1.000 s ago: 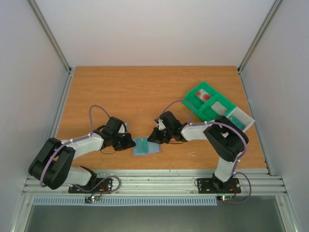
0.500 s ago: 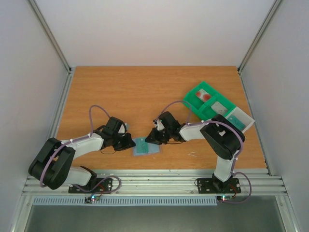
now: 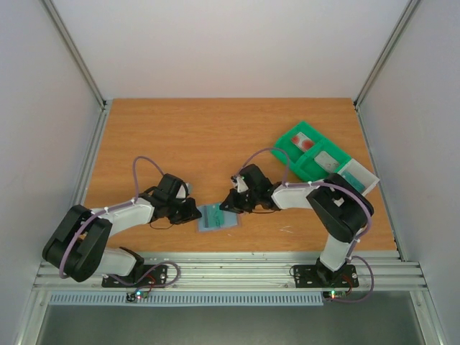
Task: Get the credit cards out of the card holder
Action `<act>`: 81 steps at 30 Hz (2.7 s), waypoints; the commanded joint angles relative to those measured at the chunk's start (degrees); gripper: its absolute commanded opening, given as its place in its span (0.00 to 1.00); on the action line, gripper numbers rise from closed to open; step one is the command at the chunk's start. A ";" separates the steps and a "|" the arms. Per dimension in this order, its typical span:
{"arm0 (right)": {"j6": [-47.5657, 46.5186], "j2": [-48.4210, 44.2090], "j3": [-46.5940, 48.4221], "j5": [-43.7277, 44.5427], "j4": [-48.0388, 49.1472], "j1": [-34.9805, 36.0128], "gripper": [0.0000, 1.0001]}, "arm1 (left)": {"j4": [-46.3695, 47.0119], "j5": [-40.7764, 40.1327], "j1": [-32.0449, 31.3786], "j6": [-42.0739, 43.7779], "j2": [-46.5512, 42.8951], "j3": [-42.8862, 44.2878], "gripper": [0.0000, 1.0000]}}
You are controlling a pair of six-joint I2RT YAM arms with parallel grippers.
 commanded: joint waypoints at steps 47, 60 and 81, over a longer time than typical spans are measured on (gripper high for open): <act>-21.75 -26.78 0.56 -20.36 -14.82 -3.13 0.01 | -6.41 32.01 -0.09 3.33 -16.68 12.25 0.46; -18.98 -26.26 0.67 -20.78 -13.25 -3.10 0.01 | 2.57 36.45 -0.09 -1.73 -16.78 9.33 0.00; 6.40 -31.78 -5.10 -13.58 0.31 -11.59 0.55 | 12.60 28.96 -0.09 -9.90 -16.92 7.26 0.00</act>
